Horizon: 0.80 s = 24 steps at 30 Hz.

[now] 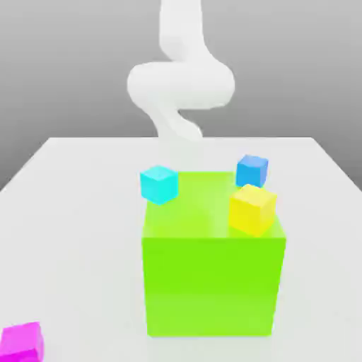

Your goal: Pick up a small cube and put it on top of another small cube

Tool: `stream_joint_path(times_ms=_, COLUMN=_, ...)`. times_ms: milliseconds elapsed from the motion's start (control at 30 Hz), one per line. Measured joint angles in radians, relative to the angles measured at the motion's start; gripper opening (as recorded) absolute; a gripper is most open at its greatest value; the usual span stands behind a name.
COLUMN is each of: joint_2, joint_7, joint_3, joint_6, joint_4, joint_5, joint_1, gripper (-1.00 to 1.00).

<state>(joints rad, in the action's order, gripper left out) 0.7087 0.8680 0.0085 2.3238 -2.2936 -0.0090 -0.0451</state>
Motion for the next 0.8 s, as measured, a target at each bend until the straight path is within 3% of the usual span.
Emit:
stream_joint_path(times_ms=500, joint_2=-0.551, joint_7=0.417, joint_3=-0.014, joint_6=0.137, joint_4=0.041, joint_5=-0.061, joint_1=-0.208, gripper=0.00)
stream_joint_path(times_ms=800, joint_2=-0.876, joint_7=0.611, joint_3=-0.065, joint_6=0.221, joint_4=0.064, joint_5=-0.021, joint_1=-0.295, gripper=0.00)
